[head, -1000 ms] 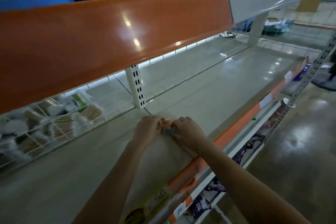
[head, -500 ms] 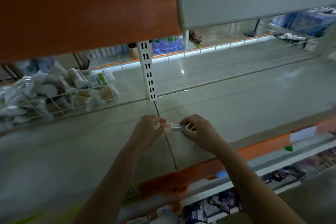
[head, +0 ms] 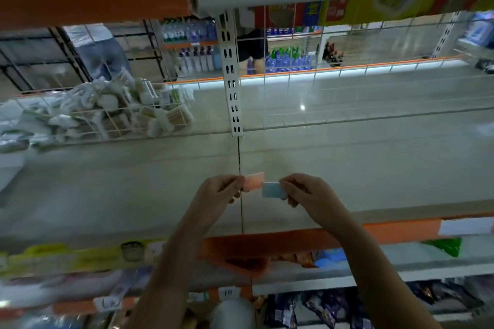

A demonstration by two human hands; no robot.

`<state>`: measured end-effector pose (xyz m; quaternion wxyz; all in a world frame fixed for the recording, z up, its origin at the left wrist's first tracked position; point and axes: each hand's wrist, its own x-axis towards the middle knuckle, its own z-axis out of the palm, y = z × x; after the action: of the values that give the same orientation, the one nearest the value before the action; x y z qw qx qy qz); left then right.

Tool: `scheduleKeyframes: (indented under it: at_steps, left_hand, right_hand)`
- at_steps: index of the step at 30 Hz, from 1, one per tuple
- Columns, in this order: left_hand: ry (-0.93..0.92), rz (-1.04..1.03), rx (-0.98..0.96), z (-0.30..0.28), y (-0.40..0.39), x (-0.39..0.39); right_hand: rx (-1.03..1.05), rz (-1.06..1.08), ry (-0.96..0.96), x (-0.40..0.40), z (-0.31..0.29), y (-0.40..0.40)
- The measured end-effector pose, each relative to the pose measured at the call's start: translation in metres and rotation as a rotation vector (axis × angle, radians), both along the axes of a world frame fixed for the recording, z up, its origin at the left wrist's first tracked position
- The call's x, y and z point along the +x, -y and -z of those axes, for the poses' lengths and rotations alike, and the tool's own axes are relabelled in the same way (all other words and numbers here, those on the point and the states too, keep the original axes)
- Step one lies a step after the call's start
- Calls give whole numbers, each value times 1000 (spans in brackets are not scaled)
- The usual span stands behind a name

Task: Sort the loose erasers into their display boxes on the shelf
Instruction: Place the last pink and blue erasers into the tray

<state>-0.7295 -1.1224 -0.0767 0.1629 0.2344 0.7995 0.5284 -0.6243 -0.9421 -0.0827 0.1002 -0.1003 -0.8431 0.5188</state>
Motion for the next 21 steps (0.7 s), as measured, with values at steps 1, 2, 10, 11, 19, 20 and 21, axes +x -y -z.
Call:
scheduleKeyframes:
  at_steps: [1, 2, 10, 11, 19, 20, 21]
  left_hand:
    - [21, -7, 5, 1, 1, 3]
    - [37, -6, 8, 1, 2, 5]
    - [94, 20, 28, -2, 5, 17]
    - [101, 16, 29, -2, 5, 17]
    - [265, -15, 195, -5, -4, 21]
    - [296, -10, 209, -4, -5, 22]
    - [317, -5, 216, -3, -6, 22]
  right_hand:
    - [-14, -8, -1, 1, -1, 0]
    - [-30, -15, -1, 2, -2, -1]
    - [-263, -21, 7, 10, -8, -2]
    - [-326, -17, 16, 11, -9, -2]
    - [-640, -63, 85, 14, -11, 0]
    - [-639, -64, 90, 14, -11, 2]
    - [-634, -67, 96, 13, -11, 3]
